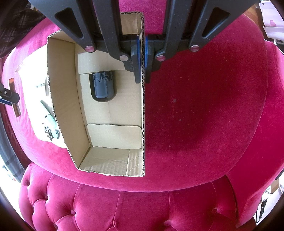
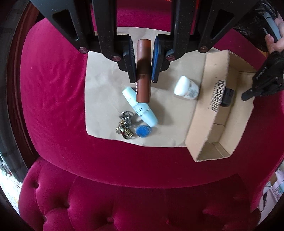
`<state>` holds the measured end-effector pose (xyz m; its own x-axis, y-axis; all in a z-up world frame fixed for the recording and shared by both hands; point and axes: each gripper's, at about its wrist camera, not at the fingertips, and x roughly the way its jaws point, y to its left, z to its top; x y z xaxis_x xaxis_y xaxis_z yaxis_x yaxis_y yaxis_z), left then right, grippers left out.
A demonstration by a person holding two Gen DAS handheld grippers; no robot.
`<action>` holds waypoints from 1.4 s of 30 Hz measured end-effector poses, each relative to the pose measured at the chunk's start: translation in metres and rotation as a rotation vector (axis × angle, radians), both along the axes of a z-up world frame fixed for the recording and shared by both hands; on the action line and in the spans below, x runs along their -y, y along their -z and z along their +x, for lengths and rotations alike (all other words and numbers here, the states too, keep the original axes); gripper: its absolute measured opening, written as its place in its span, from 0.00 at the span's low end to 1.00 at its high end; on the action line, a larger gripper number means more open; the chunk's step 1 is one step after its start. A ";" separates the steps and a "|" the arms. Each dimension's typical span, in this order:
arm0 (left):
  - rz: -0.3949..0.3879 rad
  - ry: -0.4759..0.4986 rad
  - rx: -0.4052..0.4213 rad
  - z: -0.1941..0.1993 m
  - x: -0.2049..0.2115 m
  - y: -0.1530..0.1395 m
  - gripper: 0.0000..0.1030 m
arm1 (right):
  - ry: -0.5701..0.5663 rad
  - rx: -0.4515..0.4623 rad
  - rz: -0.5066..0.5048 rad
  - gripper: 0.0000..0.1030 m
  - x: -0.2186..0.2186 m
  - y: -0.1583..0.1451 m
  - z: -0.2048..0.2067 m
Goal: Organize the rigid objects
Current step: 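Lift the lipstick tube and carry it over the cardboard box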
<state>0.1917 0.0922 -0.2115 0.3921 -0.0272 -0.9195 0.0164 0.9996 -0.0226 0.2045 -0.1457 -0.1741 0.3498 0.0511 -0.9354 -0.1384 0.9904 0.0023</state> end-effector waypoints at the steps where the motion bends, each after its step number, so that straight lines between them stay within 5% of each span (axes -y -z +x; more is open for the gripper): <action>1: 0.001 0.001 0.000 0.000 0.000 0.000 0.03 | -0.006 0.004 0.004 0.16 -0.003 -0.003 0.000; 16: -0.001 0.001 -0.001 0.000 -0.001 -0.001 0.03 | -0.156 0.058 0.053 0.16 -0.057 -0.031 0.013; 30: -0.003 -0.001 0.000 -0.001 -0.002 -0.001 0.03 | -0.306 0.072 0.088 0.17 -0.115 -0.023 0.028; 42: -0.002 0.001 0.000 -0.001 -0.002 -0.001 0.03 | -0.326 0.041 0.120 0.17 -0.127 -0.008 0.040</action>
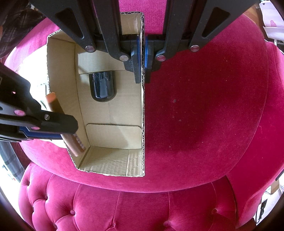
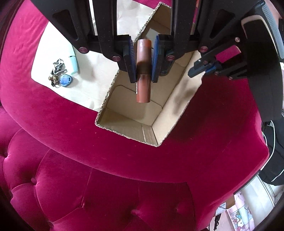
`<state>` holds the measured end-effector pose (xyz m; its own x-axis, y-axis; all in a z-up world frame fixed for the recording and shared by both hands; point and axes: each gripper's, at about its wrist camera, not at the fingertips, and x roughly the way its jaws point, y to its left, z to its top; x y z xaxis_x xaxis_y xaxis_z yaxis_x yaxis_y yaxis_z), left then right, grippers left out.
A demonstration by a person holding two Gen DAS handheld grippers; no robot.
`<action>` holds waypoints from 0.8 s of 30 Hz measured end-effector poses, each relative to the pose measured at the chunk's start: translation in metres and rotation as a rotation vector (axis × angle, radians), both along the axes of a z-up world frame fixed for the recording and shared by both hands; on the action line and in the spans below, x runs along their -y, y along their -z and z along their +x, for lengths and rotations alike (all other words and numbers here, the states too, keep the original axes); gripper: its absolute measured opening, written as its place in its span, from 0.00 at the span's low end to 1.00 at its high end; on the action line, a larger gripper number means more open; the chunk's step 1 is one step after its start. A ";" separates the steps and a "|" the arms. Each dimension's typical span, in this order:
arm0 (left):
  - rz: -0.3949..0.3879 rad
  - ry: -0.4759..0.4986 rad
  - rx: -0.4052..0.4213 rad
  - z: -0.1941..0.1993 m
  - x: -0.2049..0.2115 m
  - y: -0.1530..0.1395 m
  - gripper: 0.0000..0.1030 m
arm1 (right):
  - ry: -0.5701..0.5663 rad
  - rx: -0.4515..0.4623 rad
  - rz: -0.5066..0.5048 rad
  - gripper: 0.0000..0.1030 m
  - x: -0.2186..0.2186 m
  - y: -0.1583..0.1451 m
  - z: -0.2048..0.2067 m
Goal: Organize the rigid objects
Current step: 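Release the lipstick tube into the box beside the black cap, then move the right gripper back toward the white cube charger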
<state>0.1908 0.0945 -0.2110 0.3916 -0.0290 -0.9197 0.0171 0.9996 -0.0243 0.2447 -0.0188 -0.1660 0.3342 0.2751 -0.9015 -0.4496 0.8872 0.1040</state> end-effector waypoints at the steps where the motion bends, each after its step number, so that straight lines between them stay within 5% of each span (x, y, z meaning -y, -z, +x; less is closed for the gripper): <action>1: -0.001 -0.001 0.000 0.000 0.000 0.000 0.03 | 0.000 -0.003 -0.001 0.17 0.000 0.001 0.001; 13: -0.003 -0.003 0.000 0.000 0.000 0.001 0.03 | -0.002 -0.006 -0.010 0.18 -0.003 0.003 0.005; 15: -0.004 -0.001 -0.001 0.000 0.000 0.001 0.03 | 0.001 -0.003 -0.005 0.28 -0.002 0.002 0.008; 17: -0.001 0.000 -0.001 0.000 0.001 0.001 0.03 | 0.012 0.007 0.000 0.53 0.001 -0.001 0.009; 20: -0.001 0.000 -0.001 0.000 0.001 0.001 0.03 | 0.033 0.030 -0.011 0.77 0.007 -0.005 0.012; 24: 0.001 0.001 -0.001 0.001 0.001 0.001 0.03 | 0.063 0.038 -0.021 0.92 0.020 -0.008 0.017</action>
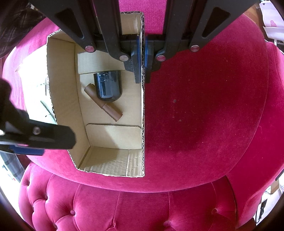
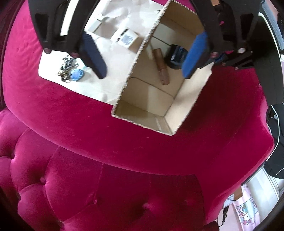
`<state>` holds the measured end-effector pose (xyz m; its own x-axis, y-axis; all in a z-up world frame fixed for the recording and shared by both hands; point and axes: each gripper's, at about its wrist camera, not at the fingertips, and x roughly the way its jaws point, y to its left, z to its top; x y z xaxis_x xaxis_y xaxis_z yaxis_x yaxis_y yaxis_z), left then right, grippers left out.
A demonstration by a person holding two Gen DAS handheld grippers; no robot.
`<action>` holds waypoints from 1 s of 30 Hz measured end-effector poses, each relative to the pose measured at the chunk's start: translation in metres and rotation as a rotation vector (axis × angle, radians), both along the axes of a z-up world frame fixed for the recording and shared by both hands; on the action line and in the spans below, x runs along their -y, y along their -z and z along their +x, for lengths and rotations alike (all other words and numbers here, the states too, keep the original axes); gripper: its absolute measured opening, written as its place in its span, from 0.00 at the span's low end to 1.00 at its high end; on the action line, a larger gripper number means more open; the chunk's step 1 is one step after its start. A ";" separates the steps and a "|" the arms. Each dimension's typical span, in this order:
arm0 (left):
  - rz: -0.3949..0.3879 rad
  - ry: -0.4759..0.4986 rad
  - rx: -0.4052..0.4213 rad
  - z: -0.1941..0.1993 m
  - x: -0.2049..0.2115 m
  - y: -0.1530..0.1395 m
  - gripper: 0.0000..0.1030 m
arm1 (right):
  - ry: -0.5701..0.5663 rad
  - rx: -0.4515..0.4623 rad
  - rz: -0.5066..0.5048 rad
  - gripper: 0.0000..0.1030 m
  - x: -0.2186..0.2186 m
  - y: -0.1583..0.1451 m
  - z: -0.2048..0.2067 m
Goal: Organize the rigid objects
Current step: 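Move the right gripper back toward the white cube charger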
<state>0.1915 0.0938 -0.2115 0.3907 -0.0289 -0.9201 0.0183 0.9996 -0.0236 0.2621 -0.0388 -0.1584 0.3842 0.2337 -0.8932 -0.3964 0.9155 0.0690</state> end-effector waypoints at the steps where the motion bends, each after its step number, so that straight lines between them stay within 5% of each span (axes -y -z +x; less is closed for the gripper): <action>1: 0.000 0.000 0.000 0.001 0.001 0.000 0.03 | 0.006 -0.001 -0.002 0.95 0.003 0.000 0.001; 17: -0.007 -0.005 0.000 0.001 0.000 -0.001 0.03 | 0.120 -0.002 -0.043 0.98 0.069 -0.012 -0.008; 30: -0.004 -0.003 0.001 0.000 -0.001 -0.002 0.03 | 0.221 -0.072 -0.076 0.98 0.115 0.018 -0.029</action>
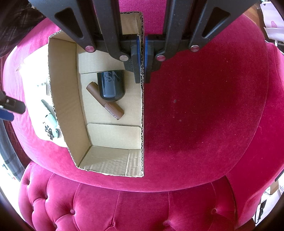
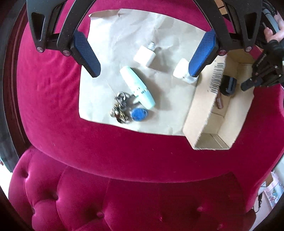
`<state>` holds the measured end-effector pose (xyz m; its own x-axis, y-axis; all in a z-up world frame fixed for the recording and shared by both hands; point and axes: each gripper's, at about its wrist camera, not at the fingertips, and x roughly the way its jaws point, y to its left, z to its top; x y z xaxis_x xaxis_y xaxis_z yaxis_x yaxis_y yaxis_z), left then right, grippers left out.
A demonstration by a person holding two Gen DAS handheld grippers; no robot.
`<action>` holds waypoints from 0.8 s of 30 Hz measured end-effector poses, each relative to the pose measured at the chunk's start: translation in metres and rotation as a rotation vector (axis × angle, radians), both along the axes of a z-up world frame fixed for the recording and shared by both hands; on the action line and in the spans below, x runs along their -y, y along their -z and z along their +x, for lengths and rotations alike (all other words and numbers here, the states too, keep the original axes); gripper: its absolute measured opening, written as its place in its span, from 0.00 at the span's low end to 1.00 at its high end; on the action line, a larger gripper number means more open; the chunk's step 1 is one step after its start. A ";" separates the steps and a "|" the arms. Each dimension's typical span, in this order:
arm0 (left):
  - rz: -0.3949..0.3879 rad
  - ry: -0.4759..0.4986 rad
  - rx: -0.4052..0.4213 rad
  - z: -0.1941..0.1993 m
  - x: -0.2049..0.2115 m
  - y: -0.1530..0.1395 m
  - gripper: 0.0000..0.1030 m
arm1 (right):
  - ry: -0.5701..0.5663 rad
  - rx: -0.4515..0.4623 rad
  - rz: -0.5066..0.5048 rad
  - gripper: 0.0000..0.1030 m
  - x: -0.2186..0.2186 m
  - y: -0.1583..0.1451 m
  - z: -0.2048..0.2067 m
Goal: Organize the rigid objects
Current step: 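Move the right gripper back toward the white cube charger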
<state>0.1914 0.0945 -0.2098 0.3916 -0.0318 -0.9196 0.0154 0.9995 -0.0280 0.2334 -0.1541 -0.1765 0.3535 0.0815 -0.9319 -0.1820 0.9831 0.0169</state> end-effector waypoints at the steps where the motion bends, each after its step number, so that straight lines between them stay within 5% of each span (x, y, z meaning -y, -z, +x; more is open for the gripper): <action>1: 0.000 0.000 0.000 0.000 0.000 0.000 0.03 | 0.006 -0.006 0.000 0.98 0.002 0.003 0.000; 24: 0.002 -0.002 0.000 -0.001 -0.001 0.001 0.03 | 0.088 -0.101 0.012 0.98 0.021 0.056 -0.008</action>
